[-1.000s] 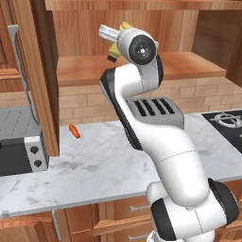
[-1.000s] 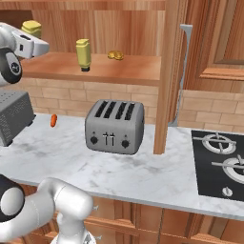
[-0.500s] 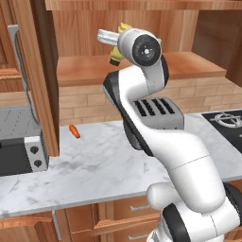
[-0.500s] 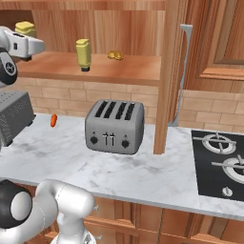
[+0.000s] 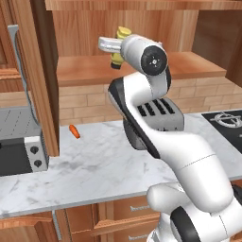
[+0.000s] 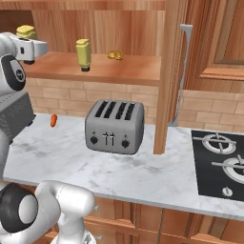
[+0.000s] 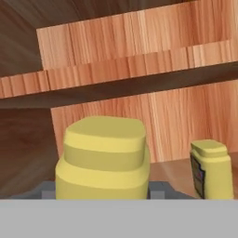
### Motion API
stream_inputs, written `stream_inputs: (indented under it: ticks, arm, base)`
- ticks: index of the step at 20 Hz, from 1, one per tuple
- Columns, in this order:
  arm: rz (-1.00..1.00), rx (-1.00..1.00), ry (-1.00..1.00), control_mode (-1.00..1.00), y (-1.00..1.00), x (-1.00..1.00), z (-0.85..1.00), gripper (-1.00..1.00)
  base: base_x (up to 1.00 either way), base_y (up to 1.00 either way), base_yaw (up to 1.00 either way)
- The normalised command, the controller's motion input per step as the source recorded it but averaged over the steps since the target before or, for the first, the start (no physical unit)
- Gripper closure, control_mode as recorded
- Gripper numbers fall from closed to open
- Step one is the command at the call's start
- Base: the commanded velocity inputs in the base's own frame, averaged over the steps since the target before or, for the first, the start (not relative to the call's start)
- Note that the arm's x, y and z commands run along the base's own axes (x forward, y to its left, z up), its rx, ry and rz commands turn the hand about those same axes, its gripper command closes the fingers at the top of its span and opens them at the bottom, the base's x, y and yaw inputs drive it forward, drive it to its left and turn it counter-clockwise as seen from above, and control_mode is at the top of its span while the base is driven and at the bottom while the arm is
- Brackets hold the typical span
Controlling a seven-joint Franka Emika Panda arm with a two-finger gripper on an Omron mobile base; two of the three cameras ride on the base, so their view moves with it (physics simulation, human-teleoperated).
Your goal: Pick the mustard and mustard from the counter and place them in the cabinet.
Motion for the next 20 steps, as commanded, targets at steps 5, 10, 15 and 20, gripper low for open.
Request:
stream_inputs:
  ticks: [5, 10, 15, 20]
  arm:
    - [0.01, -0.02, -0.01, -1.00, 0.10, 0.28, -0.06, 1.00]
    - [0.00, -0.08, 0.00, -1.00, 0.19, 0.39, -0.13, 1.00]
    - [0.00, -0.10, 0.00, -1.00, 0.22, 0.38, -0.12, 1.00]
    - [0.00, -0.11, 0.01, -1.00, 0.12, 0.40, -0.10, 1.00]
  base:
    - [0.00, 0.00, 0.00]
    - [0.00, 0.00, 0.00]
    - [0.00, 0.00, 0.00]
    - [0.00, 0.00, 0.00]
